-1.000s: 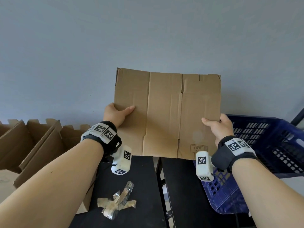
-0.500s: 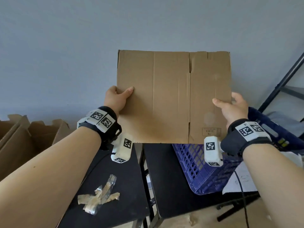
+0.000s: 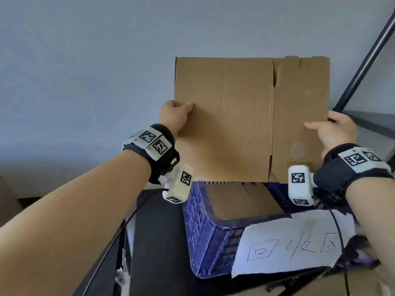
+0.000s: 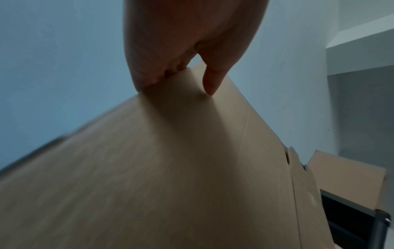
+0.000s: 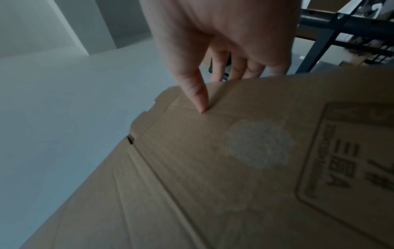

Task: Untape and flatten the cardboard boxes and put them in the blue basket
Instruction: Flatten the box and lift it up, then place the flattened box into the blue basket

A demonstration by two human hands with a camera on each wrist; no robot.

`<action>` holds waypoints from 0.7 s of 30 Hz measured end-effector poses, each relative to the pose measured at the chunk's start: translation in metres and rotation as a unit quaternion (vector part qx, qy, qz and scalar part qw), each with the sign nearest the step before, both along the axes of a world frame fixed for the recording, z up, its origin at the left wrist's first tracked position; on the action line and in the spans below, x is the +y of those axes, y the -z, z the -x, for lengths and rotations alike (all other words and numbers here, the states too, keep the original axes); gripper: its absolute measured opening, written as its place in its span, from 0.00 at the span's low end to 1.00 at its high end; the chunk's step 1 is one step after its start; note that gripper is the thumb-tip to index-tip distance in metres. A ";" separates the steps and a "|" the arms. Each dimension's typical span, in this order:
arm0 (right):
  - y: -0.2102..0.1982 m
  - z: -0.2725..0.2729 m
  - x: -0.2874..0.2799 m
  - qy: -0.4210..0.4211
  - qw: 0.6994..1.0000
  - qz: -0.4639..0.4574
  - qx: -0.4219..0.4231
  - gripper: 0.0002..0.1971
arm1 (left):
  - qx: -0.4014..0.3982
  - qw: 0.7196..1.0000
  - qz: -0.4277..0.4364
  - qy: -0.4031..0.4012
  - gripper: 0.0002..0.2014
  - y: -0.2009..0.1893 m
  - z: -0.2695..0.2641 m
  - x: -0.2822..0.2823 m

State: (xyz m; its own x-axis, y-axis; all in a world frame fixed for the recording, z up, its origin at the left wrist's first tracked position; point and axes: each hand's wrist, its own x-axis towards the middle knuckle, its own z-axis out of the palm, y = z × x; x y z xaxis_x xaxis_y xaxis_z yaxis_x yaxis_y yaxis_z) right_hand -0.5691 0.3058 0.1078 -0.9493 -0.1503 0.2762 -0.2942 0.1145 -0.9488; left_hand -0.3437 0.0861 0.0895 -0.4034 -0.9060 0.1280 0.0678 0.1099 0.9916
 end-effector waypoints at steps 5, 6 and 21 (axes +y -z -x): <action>0.012 0.097 0.026 -0.032 0.997 -0.049 -0.047 0.37 | -0.024 0.999 -0.006 -0.029 0.21 -0.003 0.094 0.032; 0.016 0.114 0.026 -0.040 0.996 -0.058 -0.055 0.38 | -0.035 0.999 -0.011 -0.037 0.21 0.000 0.108 0.038; 0.117 0.200 -0.018 -0.202 0.858 -0.447 -0.151 0.43 | -0.433 0.889 -0.144 0.032 0.26 0.127 0.160 0.022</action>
State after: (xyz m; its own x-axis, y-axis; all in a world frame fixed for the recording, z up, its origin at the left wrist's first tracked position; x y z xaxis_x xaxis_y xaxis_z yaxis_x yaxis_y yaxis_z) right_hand -0.7686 0.2882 -0.0092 -0.7774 -0.5083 -0.3705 -0.2376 0.7827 -0.5752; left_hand -0.5038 0.1081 -0.0378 -0.2899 -0.8221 -0.4900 -0.7382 -0.1338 0.6611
